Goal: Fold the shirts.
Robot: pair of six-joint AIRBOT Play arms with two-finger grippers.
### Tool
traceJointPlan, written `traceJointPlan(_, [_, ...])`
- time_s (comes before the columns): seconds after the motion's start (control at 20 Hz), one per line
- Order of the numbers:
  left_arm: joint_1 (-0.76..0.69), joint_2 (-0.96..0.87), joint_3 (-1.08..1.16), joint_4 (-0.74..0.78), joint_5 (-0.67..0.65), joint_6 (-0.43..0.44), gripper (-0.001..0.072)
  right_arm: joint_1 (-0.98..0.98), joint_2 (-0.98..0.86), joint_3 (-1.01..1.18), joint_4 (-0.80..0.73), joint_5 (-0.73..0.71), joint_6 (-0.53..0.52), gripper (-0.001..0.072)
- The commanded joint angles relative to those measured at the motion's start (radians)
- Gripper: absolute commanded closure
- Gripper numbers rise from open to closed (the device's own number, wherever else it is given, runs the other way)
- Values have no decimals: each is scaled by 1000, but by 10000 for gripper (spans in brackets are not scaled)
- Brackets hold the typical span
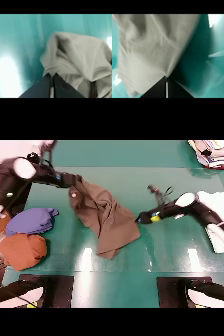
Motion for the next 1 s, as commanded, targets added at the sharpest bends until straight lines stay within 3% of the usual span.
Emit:
traceJointPlan(0.0, [0, 187, 61, 72, 2, 44, 681, -132, 131, 179, -145, 65, 24, 699])
traceJointPlan(0.3, [0, 463, 280, 10, -6, 75, 681, -360, 348, 490, -154, 69, 19, 699])
traceJointPlan(0.55, [0, 553, 358, -70, -43, 75, 681, -466, 408, 690, -154, 110, 19, 699])
traceJointPlan(0.8, [0, 553, 420, -154, -185, 75, 681, -560, 354, 901, -153, 202, 19, 698])
traceJointPlan(0.95, [0, 505, 376, -157, -411, 74, 682, -568, 243, 1022, -152, 303, 39, 699])
